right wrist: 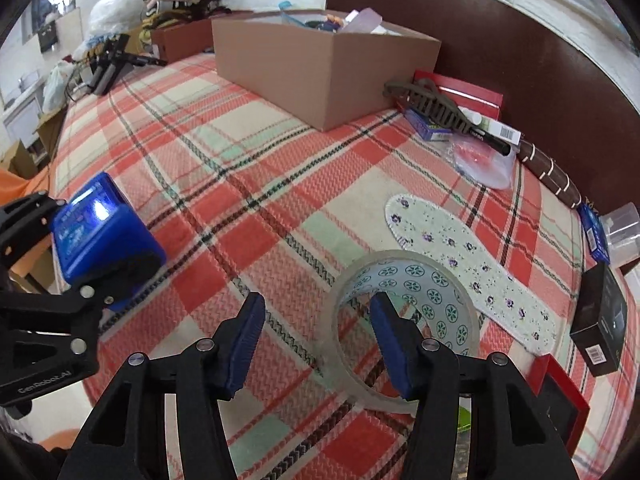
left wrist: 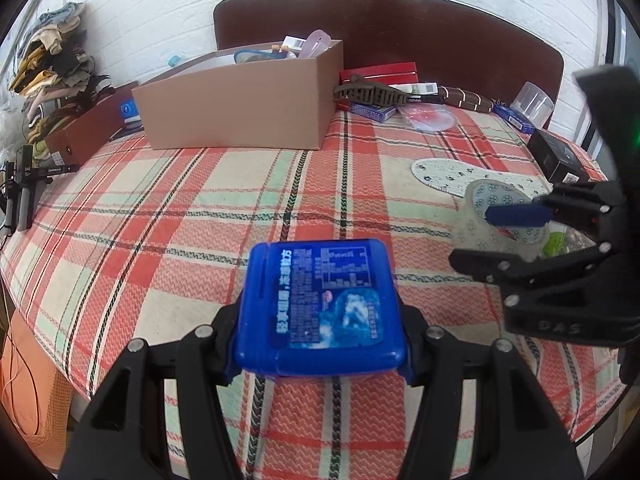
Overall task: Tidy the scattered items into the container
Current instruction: 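Grasp the clear tape roll with the right gripper while the left gripper holds the blue box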
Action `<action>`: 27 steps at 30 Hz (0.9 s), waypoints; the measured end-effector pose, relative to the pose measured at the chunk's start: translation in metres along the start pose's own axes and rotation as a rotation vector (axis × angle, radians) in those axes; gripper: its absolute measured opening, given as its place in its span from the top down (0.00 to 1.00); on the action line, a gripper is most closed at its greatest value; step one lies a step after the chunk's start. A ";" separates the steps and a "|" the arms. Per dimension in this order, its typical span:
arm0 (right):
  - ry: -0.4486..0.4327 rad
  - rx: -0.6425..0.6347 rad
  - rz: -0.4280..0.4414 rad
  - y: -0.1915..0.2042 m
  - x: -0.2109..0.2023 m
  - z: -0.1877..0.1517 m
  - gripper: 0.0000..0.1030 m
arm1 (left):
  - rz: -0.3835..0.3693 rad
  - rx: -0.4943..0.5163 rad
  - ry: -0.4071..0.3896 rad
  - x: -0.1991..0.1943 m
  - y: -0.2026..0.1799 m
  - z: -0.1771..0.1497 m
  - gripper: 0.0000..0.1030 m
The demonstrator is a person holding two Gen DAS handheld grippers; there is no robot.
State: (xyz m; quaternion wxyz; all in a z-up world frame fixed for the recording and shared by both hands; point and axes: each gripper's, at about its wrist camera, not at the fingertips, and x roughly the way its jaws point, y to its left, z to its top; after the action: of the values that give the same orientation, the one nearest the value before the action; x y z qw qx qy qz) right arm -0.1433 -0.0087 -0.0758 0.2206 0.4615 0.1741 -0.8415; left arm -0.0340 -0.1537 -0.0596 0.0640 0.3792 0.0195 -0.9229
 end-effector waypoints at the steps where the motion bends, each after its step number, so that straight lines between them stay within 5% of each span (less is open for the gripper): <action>1: 0.020 0.019 -0.008 -0.001 0.005 0.000 0.73 | -0.002 -0.003 -0.002 0.000 0.002 0.000 0.44; 3: 0.031 0.057 -0.040 -0.004 0.009 0.002 0.88 | -0.006 -0.011 -0.003 0.002 0.006 0.002 0.44; 9: 0.037 0.093 -0.061 -0.005 0.007 0.006 0.88 | -0.021 -0.030 -0.004 0.008 0.012 0.009 0.44; 27: -0.132 0.153 -0.144 -0.001 -0.041 0.042 0.88 | -0.051 -0.013 -0.052 0.006 0.004 0.044 0.44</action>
State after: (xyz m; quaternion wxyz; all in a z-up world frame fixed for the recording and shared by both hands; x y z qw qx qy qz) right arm -0.1532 -0.0204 -0.0188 0.1345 0.4068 0.1271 -0.8946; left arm -0.0687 -0.1622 -0.0322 0.0435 0.3541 0.0332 -0.9336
